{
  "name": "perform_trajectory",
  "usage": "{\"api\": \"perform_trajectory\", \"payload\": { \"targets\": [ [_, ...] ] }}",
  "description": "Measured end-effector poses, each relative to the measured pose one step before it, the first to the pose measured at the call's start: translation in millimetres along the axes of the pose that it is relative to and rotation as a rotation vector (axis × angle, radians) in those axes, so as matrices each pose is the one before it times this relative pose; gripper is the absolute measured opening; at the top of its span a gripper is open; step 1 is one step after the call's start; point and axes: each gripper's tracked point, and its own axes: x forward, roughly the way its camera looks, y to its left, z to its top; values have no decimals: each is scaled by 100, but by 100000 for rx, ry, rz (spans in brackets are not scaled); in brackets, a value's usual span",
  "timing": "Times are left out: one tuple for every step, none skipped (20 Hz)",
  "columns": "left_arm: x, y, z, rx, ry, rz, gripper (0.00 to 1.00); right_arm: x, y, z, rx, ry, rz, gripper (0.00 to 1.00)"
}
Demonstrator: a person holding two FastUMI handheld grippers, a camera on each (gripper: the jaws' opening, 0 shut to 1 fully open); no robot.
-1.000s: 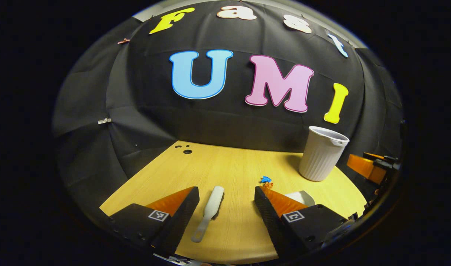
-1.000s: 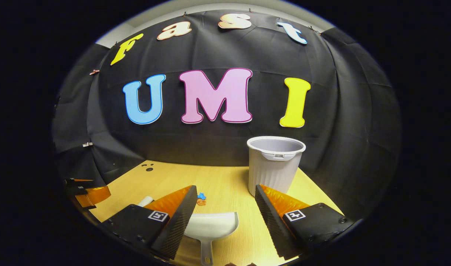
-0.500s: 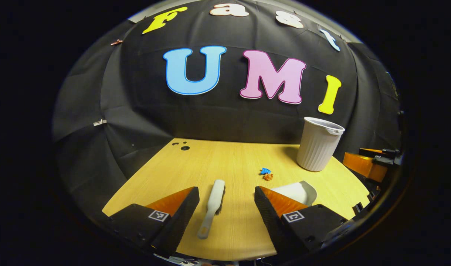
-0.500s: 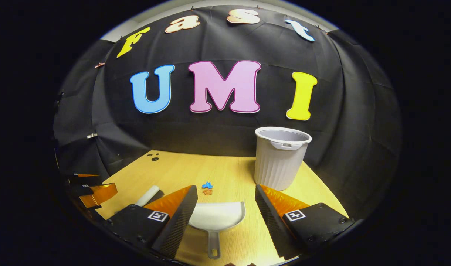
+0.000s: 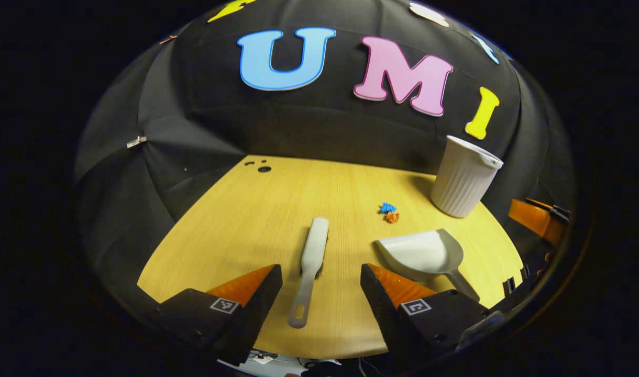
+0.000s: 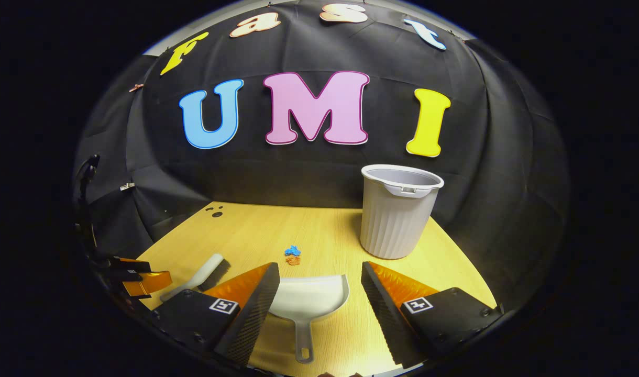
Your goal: Pick up the small broom and dustpan from the desktop, sweep the trash into the dustpan with the broom, and then empty the trash into the garbage bin.
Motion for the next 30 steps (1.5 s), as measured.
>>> {"api": "perform_trajectory", "payload": {
  "targets": [
    [543, 148, -534, 671, 2897, -58, 96, 230, -94, -156, -134, 571, -162, 98],
    [664, 198, -746, 928, 3503, -470, 96, 167, -73, -184, 39, 670, 186, 98],
    [703, 136, -402, 1173, 2555, -177, 96, 181, -56, -221, 89, 811, 273, 98],
    [669, 171, -475, 1265, 3055, 176, 96, 262, -131, -292, -90, 828, -23, 98],
    [749, 195, -340, 1223, 3064, 208, 96, 190, -206, -177, 89, 1015, -356, 98],
    [697, 225, -382, 811, 2932, 396, 96, 188, -259, -153, 540, 1063, -296, 98],
    [692, 130, -192, 632, 3243, 14, 96, 219, -151, -251, 698, 998, -287, 98],
    [958, 74, -254, 599, 3395, -77, 96, 202, -272, -356, 540, 1101, -399, 98],
    [797, 151, -194, 978, 3967, 257, 96, 76, -179, -372, 449, 1135, -402, 98],
    [848, 149, -256, 976, 3818, 178, 96, 144, -243, -377, 475, 1366, -182, 98],
    [765, 179, -143, 1036, 3636, 333, 96, 155, -158, -414, 308, 1397, -255, 98],
    [641, 43, -187, 1073, 2820, 366, 96, 114, -182, -402, 134, 1295, -207, 98],
    [837, -6, -60, 931, 2741, 442, 96, 197, -140, -412, -72, 1429, -260, 98],
    [596, 75, 89, 507, 1878, 351, 95, 349, -120, -476, -65, 1532, -52, 98],
    [451, -74, 55, -62, 2237, -20, 94, 183, -85, -352, 17, 1327, -19, 98],
    [498, 125, -3, -106, 1663, 479, 94, 193, -57, -362, -11, 1237, 154, 98],
    [375, -73, 183, -102, 1147, 196, 94, 168, -40, -282, -127, 1067, 144, 98],
    [368, -108, 183, 282, 532, -610, 93, 208, -157, -337, -568, 1139, 128, 98],
    [351, -89, 220, 906, 394, -137, 92, 224, 105, -462, -43, 1638, 497, 98],
    [527, 30, 159, 528, 432, 341, 87, 83, 113, -759, 348, 2638, 1008, 98],
    [302, -92, 123, -142, 536, -98, 84, 201, 97, -695, 559, 2766, 944, 98],
    [269, -88, 65, -393, 292, -128, 80, 284, 73, -640, 46, 2753, 676, 98],
    [228, 25, 109, -182, 246, 160, 79, 237, -28, -555, -165, 2189, 353, 98],
    [247, -64, -105, -379, 360, -174, 75, 176, -27, -466, -164, 1889, 300, 98],
    [170, -13, -53, -873, 816, -352, 71, 115, 37, -266, -133, 1624, 451, 98],
    [-130, 78, 31, -880, -472, 255, 65, 230, 72, -400, -138, 1436, 409, 98],
    [194, 84, 135, -431, -248, 179, 60, 246, 2, -257, -351, 1461, 197, 98],
    [111, 50, -80, -411, -93, -82, 54, 192, 66, -376, -366, 1226, 292, 98],
    [117, 104, 69, -115, -97, 51, 52, 272, 132, -291, -267, 1391, 474, 98],
    [-107, 105, -31, 143, -249, 204, 48, 111, 157, -461, -118, 1767, 901, 98]
  ]
}}
